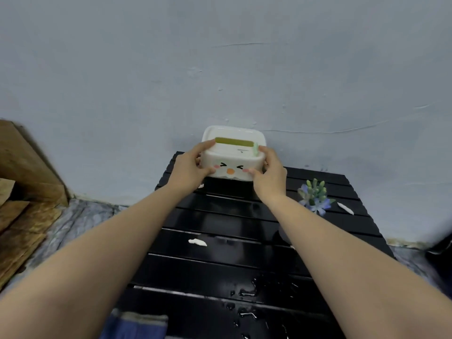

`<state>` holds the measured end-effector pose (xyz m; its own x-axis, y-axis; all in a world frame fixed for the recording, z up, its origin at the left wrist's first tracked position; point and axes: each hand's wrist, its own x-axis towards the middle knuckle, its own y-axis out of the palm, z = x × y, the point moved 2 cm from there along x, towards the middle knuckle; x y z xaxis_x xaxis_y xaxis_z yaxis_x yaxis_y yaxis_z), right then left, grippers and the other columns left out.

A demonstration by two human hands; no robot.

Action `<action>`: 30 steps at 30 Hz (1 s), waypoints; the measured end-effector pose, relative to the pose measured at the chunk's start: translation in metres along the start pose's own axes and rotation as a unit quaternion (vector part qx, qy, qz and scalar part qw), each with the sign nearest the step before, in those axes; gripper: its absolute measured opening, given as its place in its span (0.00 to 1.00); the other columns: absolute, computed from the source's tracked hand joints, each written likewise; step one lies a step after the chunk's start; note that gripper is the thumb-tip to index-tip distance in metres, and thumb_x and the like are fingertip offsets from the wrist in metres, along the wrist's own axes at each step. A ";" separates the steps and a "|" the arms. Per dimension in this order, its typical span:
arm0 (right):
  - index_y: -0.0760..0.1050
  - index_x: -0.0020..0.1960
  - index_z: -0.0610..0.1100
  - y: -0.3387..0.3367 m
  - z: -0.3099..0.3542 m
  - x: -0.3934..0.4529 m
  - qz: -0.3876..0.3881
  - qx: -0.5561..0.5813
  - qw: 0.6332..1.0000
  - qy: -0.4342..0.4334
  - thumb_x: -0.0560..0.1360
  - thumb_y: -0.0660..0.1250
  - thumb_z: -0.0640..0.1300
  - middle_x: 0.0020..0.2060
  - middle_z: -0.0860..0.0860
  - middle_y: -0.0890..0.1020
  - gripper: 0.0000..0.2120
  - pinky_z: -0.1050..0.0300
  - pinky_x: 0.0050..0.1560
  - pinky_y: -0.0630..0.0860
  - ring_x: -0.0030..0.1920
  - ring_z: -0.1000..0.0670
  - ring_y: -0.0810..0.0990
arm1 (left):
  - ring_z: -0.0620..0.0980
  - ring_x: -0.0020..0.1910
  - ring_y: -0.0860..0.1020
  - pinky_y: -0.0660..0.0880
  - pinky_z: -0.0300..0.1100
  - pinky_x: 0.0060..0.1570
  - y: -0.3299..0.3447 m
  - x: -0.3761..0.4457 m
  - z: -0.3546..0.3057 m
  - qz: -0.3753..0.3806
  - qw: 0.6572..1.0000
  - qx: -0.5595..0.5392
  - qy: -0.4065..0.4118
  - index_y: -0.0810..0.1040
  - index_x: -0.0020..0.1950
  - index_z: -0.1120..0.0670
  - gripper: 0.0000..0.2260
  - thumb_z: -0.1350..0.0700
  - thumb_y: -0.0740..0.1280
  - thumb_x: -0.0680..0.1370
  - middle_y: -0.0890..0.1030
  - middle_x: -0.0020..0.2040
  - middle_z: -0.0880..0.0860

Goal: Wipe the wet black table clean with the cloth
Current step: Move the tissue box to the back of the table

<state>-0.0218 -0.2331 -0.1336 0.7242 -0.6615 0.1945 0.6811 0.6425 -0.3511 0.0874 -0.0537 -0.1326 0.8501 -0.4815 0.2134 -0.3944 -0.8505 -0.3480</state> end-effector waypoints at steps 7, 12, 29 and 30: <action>0.68 0.70 0.56 0.011 -0.025 0.011 0.016 -0.052 0.997 0.046 0.76 0.68 0.34 0.61 0.46 0.76 0.28 0.64 0.47 0.74 0.55 0.49 0.76 | 0.49 0.55 0.81 0.81 0.49 0.54 0.017 0.020 0.034 0.024 0.998 0.053 -0.022 0.69 0.68 0.34 0.32 0.60 0.74 0.72 0.78 0.60 0.50; 0.62 0.74 0.53 0.009 -0.005 0.006 0.037 -0.101 0.994 0.027 0.76 0.67 0.32 0.60 0.51 0.72 0.32 0.52 0.60 0.74 0.58 0.49 0.72 | 0.52 0.60 0.78 0.77 0.51 0.59 0.015 0.017 0.032 0.078 0.989 0.125 -0.015 0.52 0.74 0.31 0.41 0.59 0.70 0.73 0.75 0.66 0.52; 0.69 0.73 0.49 -0.070 0.022 -0.183 0.051 -0.136 0.974 -0.172 0.79 0.66 0.40 0.74 0.53 0.68 0.23 0.65 0.73 0.60 0.74 0.59 0.63 | 0.55 0.61 0.70 0.67 0.47 0.63 0.048 -0.088 -0.032 -0.009 0.956 0.245 0.160 0.72 0.66 0.51 0.20 0.56 0.67 0.74 0.75 0.64 0.52; 0.71 0.72 0.49 -0.076 0.013 -0.191 0.035 -0.157 0.971 -0.176 0.79 0.66 0.40 0.72 0.52 0.71 0.22 0.61 0.73 0.63 0.73 0.57 0.65 | 0.55 0.62 0.69 0.67 0.46 0.63 0.055 -0.093 -0.032 0.010 0.957 0.244 0.160 0.72 0.66 0.51 0.20 0.56 0.68 0.74 0.74 0.65 0.52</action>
<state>-0.2103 -0.1508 -0.1321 0.7971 -0.4123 0.4413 0.6026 0.4950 -0.6259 -0.0240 -0.0623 -0.1419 0.6636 -0.6027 0.4432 -0.1336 -0.6784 -0.7225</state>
